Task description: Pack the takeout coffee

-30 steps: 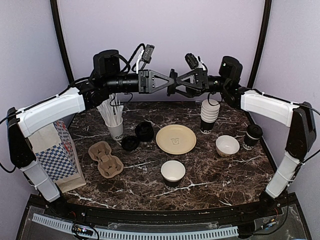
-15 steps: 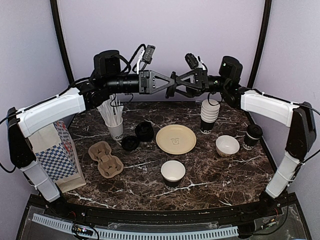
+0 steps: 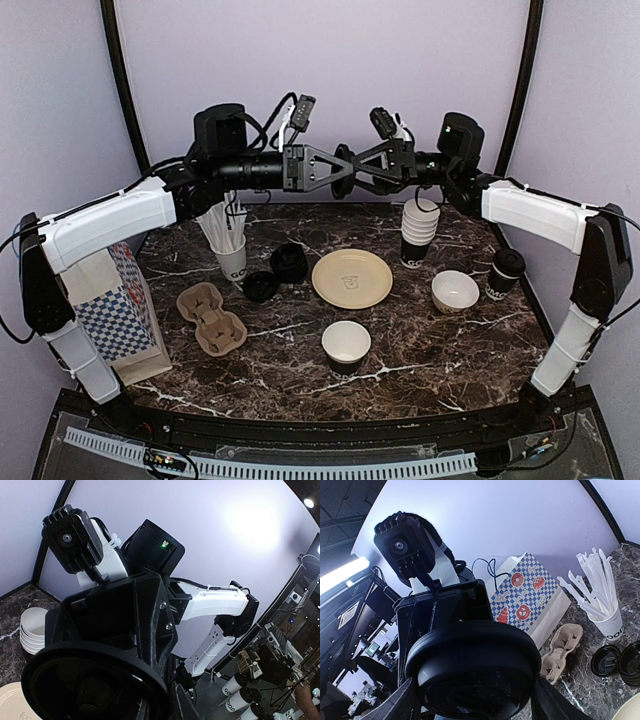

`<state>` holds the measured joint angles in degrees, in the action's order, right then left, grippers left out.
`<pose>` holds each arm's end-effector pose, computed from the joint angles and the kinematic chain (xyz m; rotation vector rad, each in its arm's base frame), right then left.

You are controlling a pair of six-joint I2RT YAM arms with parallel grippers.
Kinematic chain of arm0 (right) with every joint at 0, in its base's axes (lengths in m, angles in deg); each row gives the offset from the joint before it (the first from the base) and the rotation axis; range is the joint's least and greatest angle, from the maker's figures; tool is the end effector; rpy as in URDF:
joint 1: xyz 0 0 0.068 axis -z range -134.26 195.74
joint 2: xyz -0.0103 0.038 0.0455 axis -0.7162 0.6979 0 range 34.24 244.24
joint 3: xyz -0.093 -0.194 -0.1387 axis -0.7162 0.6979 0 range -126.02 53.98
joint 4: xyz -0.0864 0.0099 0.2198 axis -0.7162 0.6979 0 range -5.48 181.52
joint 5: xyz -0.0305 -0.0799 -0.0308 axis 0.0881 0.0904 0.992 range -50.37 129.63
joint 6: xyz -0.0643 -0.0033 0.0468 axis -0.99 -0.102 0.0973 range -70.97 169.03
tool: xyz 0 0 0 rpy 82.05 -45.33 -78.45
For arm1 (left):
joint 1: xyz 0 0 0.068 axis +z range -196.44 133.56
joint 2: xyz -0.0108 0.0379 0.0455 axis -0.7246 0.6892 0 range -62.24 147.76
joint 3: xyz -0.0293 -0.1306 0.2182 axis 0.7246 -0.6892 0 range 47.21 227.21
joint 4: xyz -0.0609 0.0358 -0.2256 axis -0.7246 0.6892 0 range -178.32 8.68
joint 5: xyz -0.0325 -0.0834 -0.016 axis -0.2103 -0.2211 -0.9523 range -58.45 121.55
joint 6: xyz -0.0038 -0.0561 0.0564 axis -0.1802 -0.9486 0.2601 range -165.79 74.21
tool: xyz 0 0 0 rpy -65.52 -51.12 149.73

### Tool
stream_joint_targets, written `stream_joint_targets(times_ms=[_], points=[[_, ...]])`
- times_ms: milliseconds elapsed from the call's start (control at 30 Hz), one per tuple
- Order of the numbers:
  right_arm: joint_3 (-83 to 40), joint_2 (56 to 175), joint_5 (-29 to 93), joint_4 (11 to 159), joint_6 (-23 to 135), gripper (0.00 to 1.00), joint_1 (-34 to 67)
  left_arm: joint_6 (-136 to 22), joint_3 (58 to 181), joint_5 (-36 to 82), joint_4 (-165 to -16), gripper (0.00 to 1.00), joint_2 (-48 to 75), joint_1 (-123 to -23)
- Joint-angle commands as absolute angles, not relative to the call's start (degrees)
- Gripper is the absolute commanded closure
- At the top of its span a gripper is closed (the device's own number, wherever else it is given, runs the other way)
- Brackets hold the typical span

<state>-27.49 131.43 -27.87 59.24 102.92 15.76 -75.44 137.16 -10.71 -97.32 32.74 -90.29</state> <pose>0.2939 0.2427 0.3735 -0.8348 1.6844 1.8989 0.2481 -0.3023 0.4084 0.8610 1.5154 -1.5313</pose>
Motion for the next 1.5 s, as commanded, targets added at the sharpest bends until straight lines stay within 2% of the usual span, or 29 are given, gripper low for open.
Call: stream_joint_targets(times_ms=[0, 133, 300, 433, 533, 667, 833, 1000, 1467], points=[[-27.21, 130.8, -28.3, 57.76, 102.37, 0.33, 15.92, -74.38, 137.44, -10.66, -96.39, 0.76, 31.99, -90.76], [-26.44, 130.2, -28.75, 59.36, 101.08, 0.34, 17.79, -71.25, 136.82, -8.6, -90.25, 0.64, 29.9, -90.77], [-28.0, 128.82, -28.04, 73.27, 88.54, 0.35, 20.61, -63.44, 135.32, -4.55, -79.85, 0.51, 25.06, -90.74], [-35.52, 128.75, -22.91, 100.43, 65.05, 0.34, 20.26, -57.26, 134.47, 5.08, -69.51, 0.46, 22.06, -90.73], [-43.09, 129.48, -15.87, 119.75, 46.08, 0.34, 18.68, -55.12, 135.24, 21.36, -61.09, 0.45, 21.29, -90.61], [-49.18, 129.04, -3.86, 136.09, 27.07, 0.34, 14.54, -55.24, 132.76, 30.35, -60.1, 0.45, 18.92, -89.98], [-48.9, 127.66, 8.9, 146.17, 15.07, 0.32, 6.88, -56.49, 129.49, 33.99, -62.02, 0.43, 16.93, -88.85], [-45.86, 127.12, 19.06, 150.36, 10.44, 0.31, -0.68, -57.15, 128.21, 36.12, -62.67, 0.43, 16.67, -88.49], [-44.85, 133.75, 31.74, 154.27, 8.6, 0.32, -13.31, -57.44, 126.37, 37.02, -63.54, 0.43, 16.02, -88.19]])
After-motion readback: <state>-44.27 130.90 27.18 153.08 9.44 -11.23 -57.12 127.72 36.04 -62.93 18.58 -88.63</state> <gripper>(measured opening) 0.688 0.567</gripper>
